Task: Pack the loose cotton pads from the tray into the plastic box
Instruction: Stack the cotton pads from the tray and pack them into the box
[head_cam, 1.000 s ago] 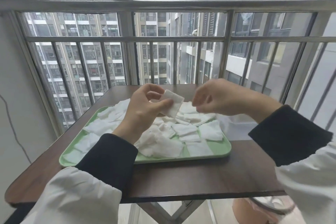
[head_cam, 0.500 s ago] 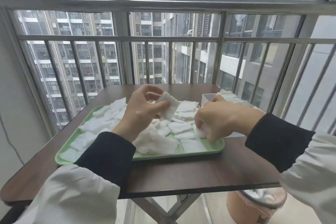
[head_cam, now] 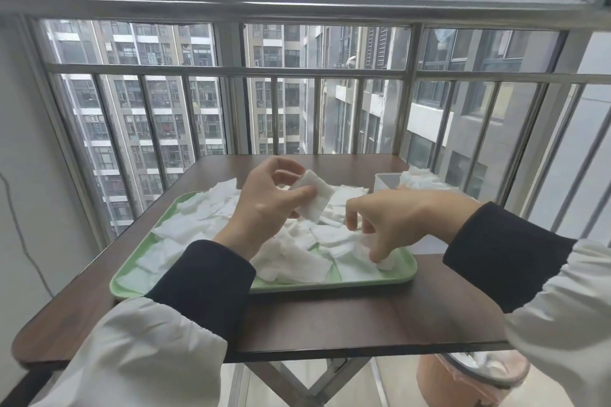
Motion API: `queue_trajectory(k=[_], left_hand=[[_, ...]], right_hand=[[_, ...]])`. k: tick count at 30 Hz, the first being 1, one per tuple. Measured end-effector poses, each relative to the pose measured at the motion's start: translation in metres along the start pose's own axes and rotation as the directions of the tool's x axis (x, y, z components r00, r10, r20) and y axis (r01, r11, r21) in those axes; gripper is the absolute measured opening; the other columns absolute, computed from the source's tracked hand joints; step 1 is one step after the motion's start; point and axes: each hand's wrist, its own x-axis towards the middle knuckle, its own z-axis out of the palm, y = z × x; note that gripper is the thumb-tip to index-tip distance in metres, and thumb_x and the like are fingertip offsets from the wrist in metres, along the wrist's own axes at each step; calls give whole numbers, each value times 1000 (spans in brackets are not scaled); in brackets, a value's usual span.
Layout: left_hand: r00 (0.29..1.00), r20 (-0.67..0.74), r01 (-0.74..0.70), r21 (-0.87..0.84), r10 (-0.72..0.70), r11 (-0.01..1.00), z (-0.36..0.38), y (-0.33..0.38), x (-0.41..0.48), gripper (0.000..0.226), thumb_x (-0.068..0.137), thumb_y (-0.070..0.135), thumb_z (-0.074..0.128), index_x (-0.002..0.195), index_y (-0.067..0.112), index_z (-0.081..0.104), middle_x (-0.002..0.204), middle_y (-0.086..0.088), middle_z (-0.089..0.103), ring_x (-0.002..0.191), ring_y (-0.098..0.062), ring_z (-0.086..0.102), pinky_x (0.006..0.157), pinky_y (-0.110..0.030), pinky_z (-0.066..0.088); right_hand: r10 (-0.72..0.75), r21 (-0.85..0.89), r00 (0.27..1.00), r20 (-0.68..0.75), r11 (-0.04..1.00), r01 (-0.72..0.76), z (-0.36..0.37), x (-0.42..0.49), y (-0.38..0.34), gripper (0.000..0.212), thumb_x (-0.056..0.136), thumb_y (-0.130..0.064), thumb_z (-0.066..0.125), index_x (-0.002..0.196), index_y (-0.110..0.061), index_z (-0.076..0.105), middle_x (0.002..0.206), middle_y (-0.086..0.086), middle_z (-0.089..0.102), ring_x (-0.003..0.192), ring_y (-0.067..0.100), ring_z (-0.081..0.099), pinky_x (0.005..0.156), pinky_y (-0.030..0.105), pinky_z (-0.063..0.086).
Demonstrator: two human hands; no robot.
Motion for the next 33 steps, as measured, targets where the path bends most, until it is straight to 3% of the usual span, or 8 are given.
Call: queue_trajectory(k=[3, 6, 11, 15, 18, 21, 26, 33], left_hand=[[1000, -7, 15, -30, -15, 999, 0, 1, -1, 30, 83, 9, 81, 105, 17, 62, 103, -8, 71, 81, -22, 74, 60, -27, 58], [1000, -18, 20, -47, -21, 999, -1, 2, -2, 31, 83, 8, 80, 106, 17, 61, 105, -9, 70, 84, -24, 73, 62, -29, 60], [999, -31, 31, -53, -33, 998, -2, 1, -1, 32, 84, 9, 80, 107, 17, 61, 107, -7, 69, 89, -25, 72, 66, -34, 62], [999, -32, 33, -57, -35, 998, -1, 2, -2, 32, 83, 9, 81, 107, 16, 61, 108, -8, 69, 88, -24, 72, 61, -26, 57], [999, -37, 37, -59, -39, 998, -1, 1, -1, 32, 83, 9, 81, 106, 16, 61, 107, -8, 69, 86, -22, 71, 60, -25, 56], [997, -52, 51, -69, -55, 996, -1, -2, 0, 32, 82, 9, 82, 106, 16, 62, 108, -8, 69, 85, -20, 71, 60, -25, 57], [993, -59, 95, -88, -101, 992, -1, -7, 2, 46, 79, 10, 85, 121, 12, 66, 103, -12, 73, 86, -20, 74, 63, -25, 58], [997, -18, 76, -110, -79, 991, 1, 1, -2, 42, 80, 14, 84, 118, 18, 65, 97, -12, 75, 79, -22, 76, 59, -26, 57]], right_hand=[[22, 24, 998, 54, 999, -23, -3, 2, -6, 59, 80, -23, 77, 132, -25, 50, 97, -12, 56, 75, 4, 49, 63, 24, 41], [-18, -26, 999, 31, 999, 19, -4, 4, -9, 34, 78, -19, 78, 108, -22, 63, 84, -11, 57, 67, 5, 50, 59, 24, 43], [-49, 2, 999, -6, 999, 49, -5, 0, -7, 15, 85, -24, 74, 93, -28, 61, 87, -17, 55, 74, 0, 51, 55, 19, 38], [-22, -8, 1000, -18, 1000, 22, -3, -2, -8, 12, 88, -25, 67, 99, -24, 65, 95, -11, 62, 74, 2, 53, 56, 20, 40], [-21, -9, 993, -120, 1000, 20, -14, -8, -4, 8, 90, -24, 61, 98, -27, 61, 93, -12, 60, 76, 3, 53, 58, 21, 40], [-25, 220, 972, -233, 973, 78, -30, -14, 8, 25, 90, -14, 67, 96, -33, 52, 101, -10, 59, 89, 10, 61, 67, 24, 53], [-69, 665, 924, -376, 674, 321, -36, -15, 17, 51, 83, 7, 72, 118, -26, 57, 105, 5, 66, 80, 9, 69, 69, 20, 54], [-24, 879, 900, -436, 203, 432, -18, 5, 0, 54, 80, 7, 74, 128, -14, 58, 105, 13, 74, 95, 23, 73, 76, 32, 61]])
